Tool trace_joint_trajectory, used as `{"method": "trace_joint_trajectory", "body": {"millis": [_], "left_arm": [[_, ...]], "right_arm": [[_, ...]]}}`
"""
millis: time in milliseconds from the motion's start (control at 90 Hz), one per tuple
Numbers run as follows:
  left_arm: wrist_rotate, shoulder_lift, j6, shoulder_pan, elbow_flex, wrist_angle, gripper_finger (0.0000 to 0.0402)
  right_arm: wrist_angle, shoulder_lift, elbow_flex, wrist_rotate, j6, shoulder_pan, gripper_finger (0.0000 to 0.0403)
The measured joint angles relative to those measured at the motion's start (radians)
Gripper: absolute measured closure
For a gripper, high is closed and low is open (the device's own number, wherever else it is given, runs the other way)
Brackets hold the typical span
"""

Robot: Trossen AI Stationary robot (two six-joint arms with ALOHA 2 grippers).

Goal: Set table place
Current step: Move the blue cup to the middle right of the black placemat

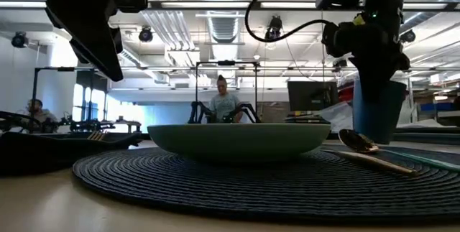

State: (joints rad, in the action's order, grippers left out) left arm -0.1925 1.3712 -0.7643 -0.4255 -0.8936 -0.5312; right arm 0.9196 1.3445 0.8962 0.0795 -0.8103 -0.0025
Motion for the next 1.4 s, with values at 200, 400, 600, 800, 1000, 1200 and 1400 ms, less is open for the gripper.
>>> {"method": "trace_joint_trajectory", "body": {"millis": [200, 400, 600, 800, 1000, 1200, 1400], "left_arm": [[0.0, 0.0, -0.004, 0.0, 0.0, 0.0, 0.03], [0.0, 0.0, -0.008, 0.0, 0.0, 0.0, 0.0299], [0.0, 0.0, -0.008, 0.0, 0.0, 0.0, 0.0287], [0.0, 0.0, -0.008, 0.0, 0.0, 0.0, 0.0281], [0.0, 0.0, -0.013, 0.0, 0.0, 0.001, 0.0291], [0.0, 0.0, -0.012, 0.0, 0.0, 0.005, 0.0302], [0.0, 0.0, -0.012, 0.0, 0.0, 0.006, 0.0294]], "right_arm": [[-0.039, 0.0, -0.001, 0.005, 0.013, 0.0, 0.0402], [-0.039, 0.0, -0.001, 0.027, 0.009, 0.0, 0.0386], [-0.039, 0.0, -0.001, 0.035, 0.007, 0.0, 0.0367], [-0.039, 0.0, -0.001, 0.052, 0.006, 0.0, 0.0365], [-0.039, 0.0, -0.001, 0.053, 0.006, 0.0, 0.0364], [-0.035, -0.006, 0.001, 0.052, -0.004, 0.0, 0.0355], [-0.024, -0.017, 0.033, 0.053, -0.004, 0.0, 0.034]]}}
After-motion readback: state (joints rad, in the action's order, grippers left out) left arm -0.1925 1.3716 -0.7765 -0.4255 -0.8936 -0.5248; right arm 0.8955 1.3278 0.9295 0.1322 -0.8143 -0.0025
